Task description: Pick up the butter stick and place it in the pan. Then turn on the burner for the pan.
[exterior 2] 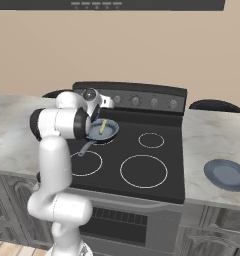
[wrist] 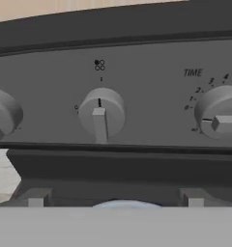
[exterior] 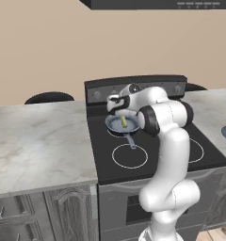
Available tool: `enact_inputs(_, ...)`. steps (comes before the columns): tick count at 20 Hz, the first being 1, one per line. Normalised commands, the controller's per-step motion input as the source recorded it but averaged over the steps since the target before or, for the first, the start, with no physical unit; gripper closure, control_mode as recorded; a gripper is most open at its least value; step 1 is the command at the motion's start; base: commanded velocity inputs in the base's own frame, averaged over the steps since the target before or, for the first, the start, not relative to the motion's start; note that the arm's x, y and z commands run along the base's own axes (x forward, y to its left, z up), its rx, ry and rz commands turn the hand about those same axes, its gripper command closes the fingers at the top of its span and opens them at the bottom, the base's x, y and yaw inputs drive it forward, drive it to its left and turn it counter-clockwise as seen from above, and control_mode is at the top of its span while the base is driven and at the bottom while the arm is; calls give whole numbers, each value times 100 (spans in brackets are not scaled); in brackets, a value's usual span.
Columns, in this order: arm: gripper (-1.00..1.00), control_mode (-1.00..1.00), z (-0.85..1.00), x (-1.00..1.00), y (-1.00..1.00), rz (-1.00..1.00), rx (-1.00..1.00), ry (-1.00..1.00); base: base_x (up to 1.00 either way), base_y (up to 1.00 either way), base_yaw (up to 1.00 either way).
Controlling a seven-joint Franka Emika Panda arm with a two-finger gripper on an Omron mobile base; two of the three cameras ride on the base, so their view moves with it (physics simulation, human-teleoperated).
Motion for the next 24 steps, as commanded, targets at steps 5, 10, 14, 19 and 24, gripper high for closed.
enact_inputs(5, -100, -100, 15, 20, 0, 1, 3, -8, 0, 0, 0)
enact_inputs(10, -100, -100, 0, 20, 0, 2, 0, -2, 0, 0, 0)
enact_inputs(14, -100, -100, 0, 7, 0, 1, 0, -5, 0, 0, 0)
enact_inputs(19, -100, -100, 0, 0, 0, 0, 0, -15, 0, 0, 0)
enact_inputs(24, -100, -100, 0, 10, 0, 0, 0, -11, 0, 0, 0)
